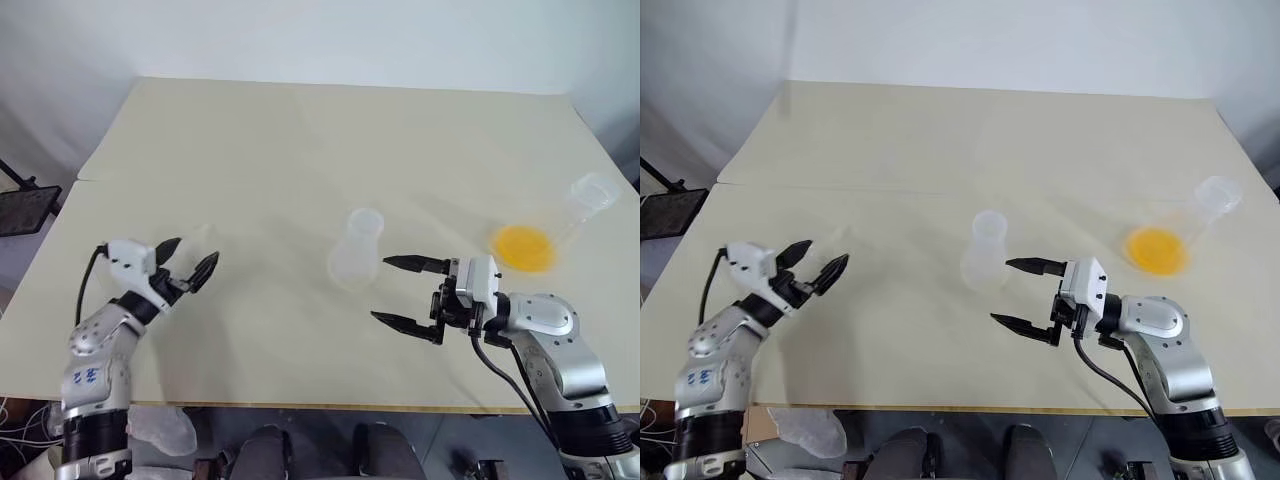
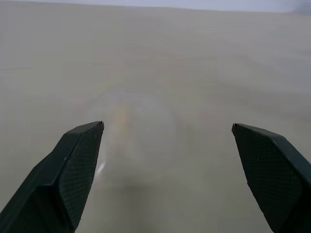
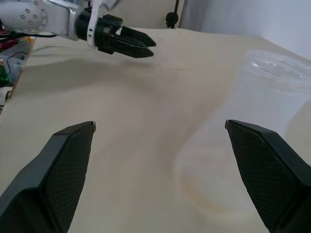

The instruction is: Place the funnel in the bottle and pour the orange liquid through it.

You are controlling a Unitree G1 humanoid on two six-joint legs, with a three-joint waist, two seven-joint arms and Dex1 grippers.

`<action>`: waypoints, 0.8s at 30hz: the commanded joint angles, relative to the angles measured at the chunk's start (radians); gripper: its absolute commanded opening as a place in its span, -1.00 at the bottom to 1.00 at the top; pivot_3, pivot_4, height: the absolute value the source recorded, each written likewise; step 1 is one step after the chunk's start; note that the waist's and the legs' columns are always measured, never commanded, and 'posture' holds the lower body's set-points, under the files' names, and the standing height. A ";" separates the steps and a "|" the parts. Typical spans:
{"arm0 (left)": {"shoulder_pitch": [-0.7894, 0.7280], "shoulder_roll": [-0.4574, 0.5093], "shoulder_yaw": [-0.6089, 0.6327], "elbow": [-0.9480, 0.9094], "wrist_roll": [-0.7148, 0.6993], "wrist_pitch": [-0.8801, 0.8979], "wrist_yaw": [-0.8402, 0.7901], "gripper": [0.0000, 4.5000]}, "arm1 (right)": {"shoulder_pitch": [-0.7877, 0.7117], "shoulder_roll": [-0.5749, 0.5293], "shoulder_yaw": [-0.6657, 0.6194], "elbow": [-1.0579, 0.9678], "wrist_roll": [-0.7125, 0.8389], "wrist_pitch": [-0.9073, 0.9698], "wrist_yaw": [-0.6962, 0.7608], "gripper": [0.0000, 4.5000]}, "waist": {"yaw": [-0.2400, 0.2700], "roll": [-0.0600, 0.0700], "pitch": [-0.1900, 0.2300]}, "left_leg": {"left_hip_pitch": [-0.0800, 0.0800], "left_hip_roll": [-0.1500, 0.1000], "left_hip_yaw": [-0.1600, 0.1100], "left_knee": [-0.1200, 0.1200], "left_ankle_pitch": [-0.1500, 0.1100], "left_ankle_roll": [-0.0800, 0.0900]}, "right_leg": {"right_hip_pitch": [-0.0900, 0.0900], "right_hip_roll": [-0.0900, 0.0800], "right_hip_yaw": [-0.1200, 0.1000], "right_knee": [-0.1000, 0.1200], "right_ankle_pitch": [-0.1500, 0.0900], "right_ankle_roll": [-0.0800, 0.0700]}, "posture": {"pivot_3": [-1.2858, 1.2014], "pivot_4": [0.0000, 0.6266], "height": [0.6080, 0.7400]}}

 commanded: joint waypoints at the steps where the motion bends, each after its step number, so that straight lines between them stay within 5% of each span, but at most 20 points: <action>1: -0.028 0.011 -0.019 0.037 0.025 -0.022 0.008 0.99 | 0.015 -0.010 -0.030 -0.050 0.009 0.002 -0.025 1.00 | -0.001 0.000 0.000 | 0.000 0.000 0.000 0.000 0.000 0.000 | 0.000 0.000 0.000 0.000 0.000 0.000 | 0.03 -0.52 1.00; 5: -0.102 0.008 -0.032 0.132 0.049 -0.042 0.036 0.99 | 0.030 -0.005 -0.022 -0.065 0.009 0.003 -0.044 1.00 | 0.002 0.000 0.000 | 0.000 0.000 0.000 0.000 0.001 -0.001 | 0.000 0.002 0.000 0.000 0.000 0.000 | 0.03 -0.52 1.00; 8: -0.130 0.012 -0.035 0.170 0.061 -0.053 0.048 0.76 | 0.031 -0.006 -0.022 -0.066 0.010 0.001 -0.050 1.00 | 0.002 0.000 0.000 | 0.000 0.000 0.000 0.000 0.001 -0.001 | 0.000 0.002 0.000 0.000 0.000 0.000 | 0.03 -0.52 1.00; 21: -0.108 0.041 -0.007 0.135 0.047 -0.039 0.055 -0.93 | 0.048 -0.013 -0.040 -0.072 0.013 -0.013 -0.063 1.00 | 0.002 0.000 0.000 | 0.000 0.000 0.000 0.000 0.001 -0.001 | 0.000 0.002 0.000 0.000 0.000 0.000 | 0.03 -0.52 1.00; 24: -0.099 0.048 -0.003 0.120 0.044 -0.040 0.051 -0.98 | 0.061 -0.009 -0.052 -0.079 0.006 -0.020 -0.084 1.00 | 0.003 0.000 0.000 | 0.000 0.001 -0.001 0.000 0.001 -0.001 | 0.000 0.002 0.000 0.000 0.000 0.000 | 0.03 -0.52 1.00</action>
